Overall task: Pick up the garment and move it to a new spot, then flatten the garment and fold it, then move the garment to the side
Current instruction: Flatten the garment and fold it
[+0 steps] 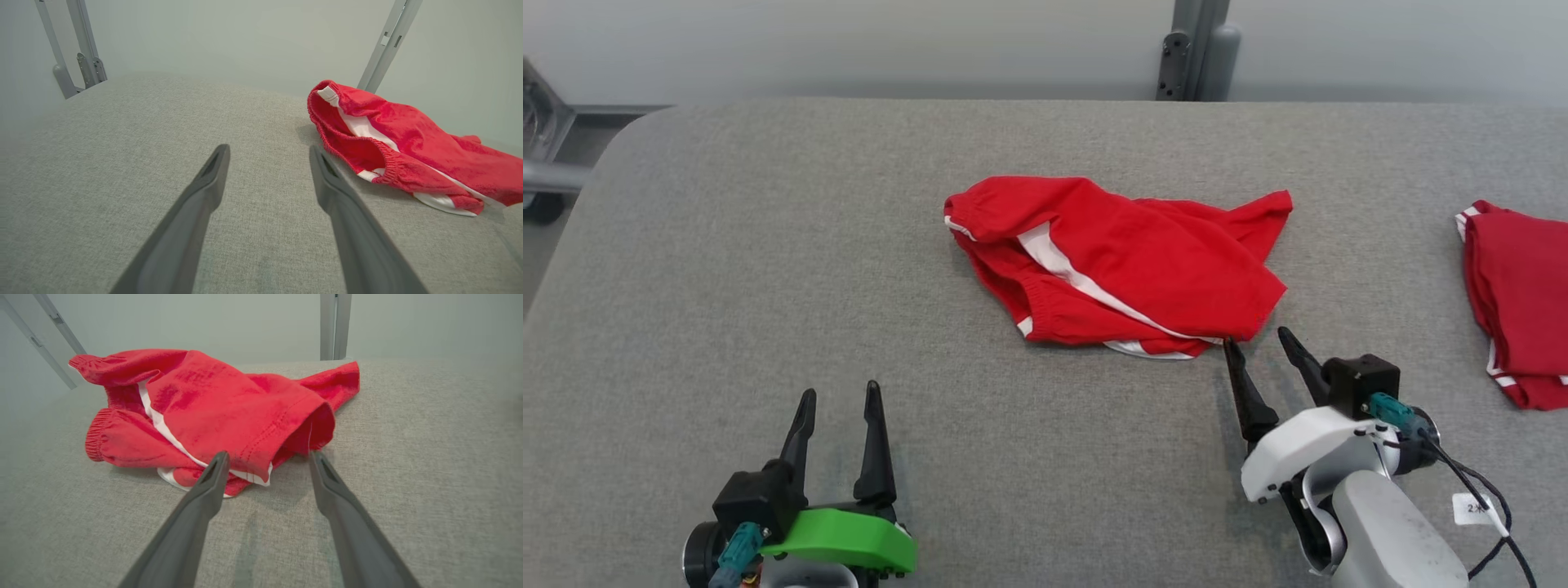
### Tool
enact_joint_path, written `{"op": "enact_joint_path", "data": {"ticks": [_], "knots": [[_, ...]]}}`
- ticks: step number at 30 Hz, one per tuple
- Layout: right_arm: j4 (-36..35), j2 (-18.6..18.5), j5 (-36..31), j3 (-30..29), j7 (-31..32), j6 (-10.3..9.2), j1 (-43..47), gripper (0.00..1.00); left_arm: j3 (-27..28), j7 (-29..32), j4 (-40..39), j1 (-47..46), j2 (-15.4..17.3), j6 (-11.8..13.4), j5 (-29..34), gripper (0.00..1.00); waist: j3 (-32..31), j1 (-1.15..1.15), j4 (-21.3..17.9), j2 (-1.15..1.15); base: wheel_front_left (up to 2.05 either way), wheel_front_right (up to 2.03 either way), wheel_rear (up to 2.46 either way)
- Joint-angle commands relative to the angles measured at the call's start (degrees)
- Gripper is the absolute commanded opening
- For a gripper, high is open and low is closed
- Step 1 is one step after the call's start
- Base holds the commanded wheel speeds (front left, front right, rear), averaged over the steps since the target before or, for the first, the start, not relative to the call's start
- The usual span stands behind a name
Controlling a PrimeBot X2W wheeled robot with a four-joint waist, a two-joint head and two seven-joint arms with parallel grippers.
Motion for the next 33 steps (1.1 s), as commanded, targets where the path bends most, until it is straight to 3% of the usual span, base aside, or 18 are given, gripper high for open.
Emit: {"op": "enact_joint_path", "data": {"ticks": [1, 3, 5, 6, 7, 14, 23, 33], "knots": [[1.84, -0.14, 0.86, 0.59, 0.04, -0.08, -1.57, 1.0, 0.0, -0.02, -0.07, -1.16, 0.08, 0.32, -0.52, 1.0, 3.65, 0.0, 3.83, 0.0, 0.0, 0.0, 0.0], [4.16, -0.16, 1.6, 1.62, -0.05, -0.08, -3.58, 0.97, -0.1, -0.02, -0.25, -1.45, 0.08, 0.56, -0.96, 1.0, 4.1, 0.0, 4.48, 0.0, 0.0, 0.0, 0.0], [5.24, -0.14, 2.07, 2.63, -0.26, -0.08, -5.13, 0.43, -0.04, -0.02, -0.33, -1.73, 0.08, 0.71, -1.0, 1.0, 4.33, 0.0, 4.79, 0.0, 0.0, 0.0, 0.0], [5.42, -0.17, 2.45, 3.21, -0.37, -0.08, -5.69, 0.29, 0.02, -0.02, -0.36, -1.8, 0.08, 0.77, -1.04, 1.0, 4.37, 0.0, 4.83, 0.0, 0.0, 0.0, 0.0], [5.12, -0.16, 3.19, 3.92, -0.44, -0.08, -6.09, 0.0, 0.15, -0.02, -0.42, -1.77, 0.08, 0.89, -1.08, 1.0, 4.35, 0.0, 4.78, 0.0, 0.0, 0.0, 0.0], [-3.09, -0.16, 7.4, 8.41, -0.52, -0.08, -6.23, 0.0, 0.75, -0.02, -0.32, -1.01, 0.08, 0.87, -0.85, 1.0, 3.09, 0.0, 2.32, 0.0, 0.0, 0.0, 0.0], [-20.37, -2.24, 10.61, 15.81, -0.5, -0.08, -2.64, 0.0, 1.68, -0.02, 0.13, 0.2, 0.1, 0.64, -0.11, 1.0, 0.01, 0.0, -1.85, 0.0, 0.0, 0.0, 0.0], [-35.31, -4.98, 12.7, 15.61, 5.22, -0.07, 3.21, 0.0, 2.48, -0.02, -0.51, 1.53, 0.1, 0.5, -0.3, 1.0, -2.59, 0.0, -3.78, 0.0, 0.0, 0.0, 0.0]]}}
